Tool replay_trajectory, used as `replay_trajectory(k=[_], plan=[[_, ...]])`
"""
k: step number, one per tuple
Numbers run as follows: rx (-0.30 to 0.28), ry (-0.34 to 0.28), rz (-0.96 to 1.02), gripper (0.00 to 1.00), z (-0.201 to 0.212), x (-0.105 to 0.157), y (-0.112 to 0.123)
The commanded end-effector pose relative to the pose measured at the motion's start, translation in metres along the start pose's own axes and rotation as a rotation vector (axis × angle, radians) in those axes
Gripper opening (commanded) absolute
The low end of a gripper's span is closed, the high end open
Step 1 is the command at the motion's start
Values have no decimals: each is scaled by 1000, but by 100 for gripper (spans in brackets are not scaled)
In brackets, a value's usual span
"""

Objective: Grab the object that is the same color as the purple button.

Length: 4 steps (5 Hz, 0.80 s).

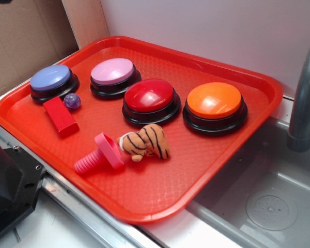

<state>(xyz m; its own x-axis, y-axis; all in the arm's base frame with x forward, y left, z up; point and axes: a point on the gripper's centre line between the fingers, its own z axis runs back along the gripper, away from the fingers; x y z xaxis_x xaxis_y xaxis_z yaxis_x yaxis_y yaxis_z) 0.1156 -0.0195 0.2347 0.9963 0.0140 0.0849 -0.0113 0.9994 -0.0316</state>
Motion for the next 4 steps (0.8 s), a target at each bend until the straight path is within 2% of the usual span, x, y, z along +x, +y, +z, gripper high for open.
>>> replay_trajectory(k=[1, 3, 4], plan=[[0, 0, 0, 100, 0, 0, 0], [38, 7, -112, 100, -29, 21, 21], [18, 43, -151, 100, -44, 29, 32]])
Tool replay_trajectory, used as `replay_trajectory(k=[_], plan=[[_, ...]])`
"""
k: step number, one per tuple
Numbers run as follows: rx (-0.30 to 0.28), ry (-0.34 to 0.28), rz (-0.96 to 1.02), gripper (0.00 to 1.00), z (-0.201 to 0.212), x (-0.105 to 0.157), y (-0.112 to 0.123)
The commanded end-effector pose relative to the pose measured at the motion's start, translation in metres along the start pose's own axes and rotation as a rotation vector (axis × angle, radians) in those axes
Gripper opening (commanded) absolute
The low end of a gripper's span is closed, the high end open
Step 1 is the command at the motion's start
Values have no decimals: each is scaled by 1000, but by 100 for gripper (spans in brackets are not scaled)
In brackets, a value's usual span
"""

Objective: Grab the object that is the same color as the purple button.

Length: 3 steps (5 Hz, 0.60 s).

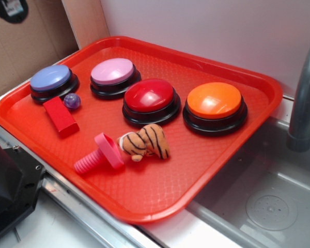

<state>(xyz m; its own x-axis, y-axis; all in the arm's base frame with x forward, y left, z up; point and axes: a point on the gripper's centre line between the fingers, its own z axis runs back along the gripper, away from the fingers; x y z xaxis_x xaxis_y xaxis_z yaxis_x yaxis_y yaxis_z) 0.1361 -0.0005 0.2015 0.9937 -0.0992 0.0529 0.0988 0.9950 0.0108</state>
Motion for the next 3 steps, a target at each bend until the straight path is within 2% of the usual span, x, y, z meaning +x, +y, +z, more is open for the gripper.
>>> replay_trajectory(k=[1, 2, 3], plan=[[-9, -28, -41, 100, -37, 21, 24], [9, -78, -38, 100, -57, 27, 32], [53, -64, -23, 100, -77, 30, 39]])
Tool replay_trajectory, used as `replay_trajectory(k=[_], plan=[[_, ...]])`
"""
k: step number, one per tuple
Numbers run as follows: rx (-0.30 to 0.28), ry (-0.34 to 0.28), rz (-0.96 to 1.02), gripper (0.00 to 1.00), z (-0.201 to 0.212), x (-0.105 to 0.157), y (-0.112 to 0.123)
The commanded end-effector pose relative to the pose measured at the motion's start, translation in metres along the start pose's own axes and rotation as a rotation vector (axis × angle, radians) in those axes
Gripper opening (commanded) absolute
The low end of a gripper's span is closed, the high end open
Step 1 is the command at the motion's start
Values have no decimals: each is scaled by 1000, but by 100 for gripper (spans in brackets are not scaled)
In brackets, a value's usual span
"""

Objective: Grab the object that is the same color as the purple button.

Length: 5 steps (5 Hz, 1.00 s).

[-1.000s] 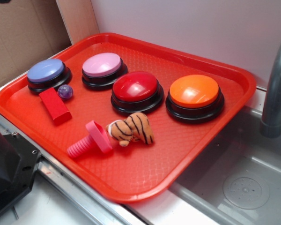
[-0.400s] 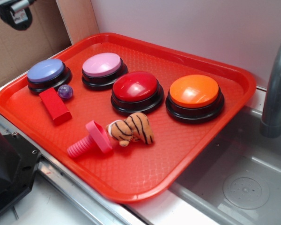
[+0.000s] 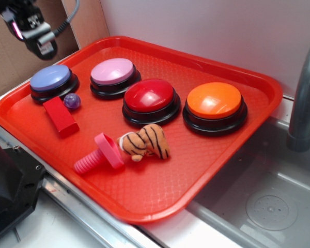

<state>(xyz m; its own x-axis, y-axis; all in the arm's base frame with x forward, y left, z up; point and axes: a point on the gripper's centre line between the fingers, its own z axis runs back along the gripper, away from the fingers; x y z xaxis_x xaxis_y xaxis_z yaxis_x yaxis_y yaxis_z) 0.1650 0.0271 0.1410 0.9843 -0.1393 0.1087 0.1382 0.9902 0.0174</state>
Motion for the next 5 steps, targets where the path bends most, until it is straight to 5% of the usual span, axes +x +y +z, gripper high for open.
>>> replay_trajectory(k=[1, 5], plan=[[69, 0, 43, 100, -30, 6, 14], [121, 29, 140, 100, -91, 12, 22]])
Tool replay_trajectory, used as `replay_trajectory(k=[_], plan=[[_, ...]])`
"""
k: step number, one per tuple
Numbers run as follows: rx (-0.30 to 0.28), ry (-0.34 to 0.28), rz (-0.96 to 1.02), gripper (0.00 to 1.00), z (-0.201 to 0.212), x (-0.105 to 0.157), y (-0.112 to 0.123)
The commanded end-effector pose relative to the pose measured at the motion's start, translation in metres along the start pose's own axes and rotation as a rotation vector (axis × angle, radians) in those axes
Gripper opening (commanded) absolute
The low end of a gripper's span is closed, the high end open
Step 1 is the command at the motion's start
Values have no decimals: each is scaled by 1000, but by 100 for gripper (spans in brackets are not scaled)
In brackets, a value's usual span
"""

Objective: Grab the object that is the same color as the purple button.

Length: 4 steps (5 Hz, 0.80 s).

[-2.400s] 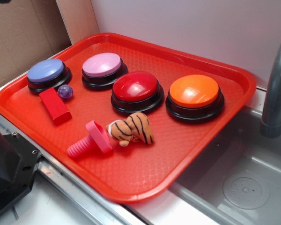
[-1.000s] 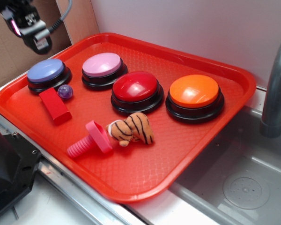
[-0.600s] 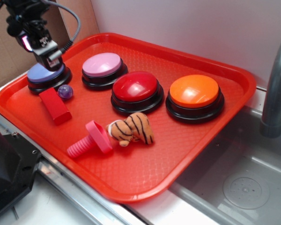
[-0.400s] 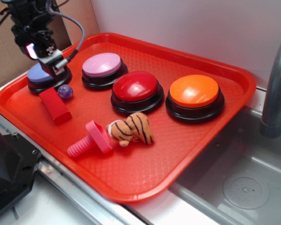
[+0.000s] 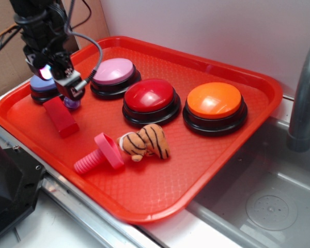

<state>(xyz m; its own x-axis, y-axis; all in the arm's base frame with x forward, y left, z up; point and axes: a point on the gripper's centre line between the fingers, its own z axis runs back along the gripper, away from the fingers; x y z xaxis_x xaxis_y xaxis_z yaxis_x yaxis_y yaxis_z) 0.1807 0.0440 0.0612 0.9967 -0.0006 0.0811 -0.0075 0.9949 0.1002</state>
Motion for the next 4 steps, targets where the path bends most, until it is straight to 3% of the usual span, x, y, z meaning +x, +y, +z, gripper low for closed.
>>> replay_trajectory(k=[1, 4], plan=[[34, -3, 35, 100, -18, 7, 4], [34, 29, 105, 100, -28, 3, 11]])
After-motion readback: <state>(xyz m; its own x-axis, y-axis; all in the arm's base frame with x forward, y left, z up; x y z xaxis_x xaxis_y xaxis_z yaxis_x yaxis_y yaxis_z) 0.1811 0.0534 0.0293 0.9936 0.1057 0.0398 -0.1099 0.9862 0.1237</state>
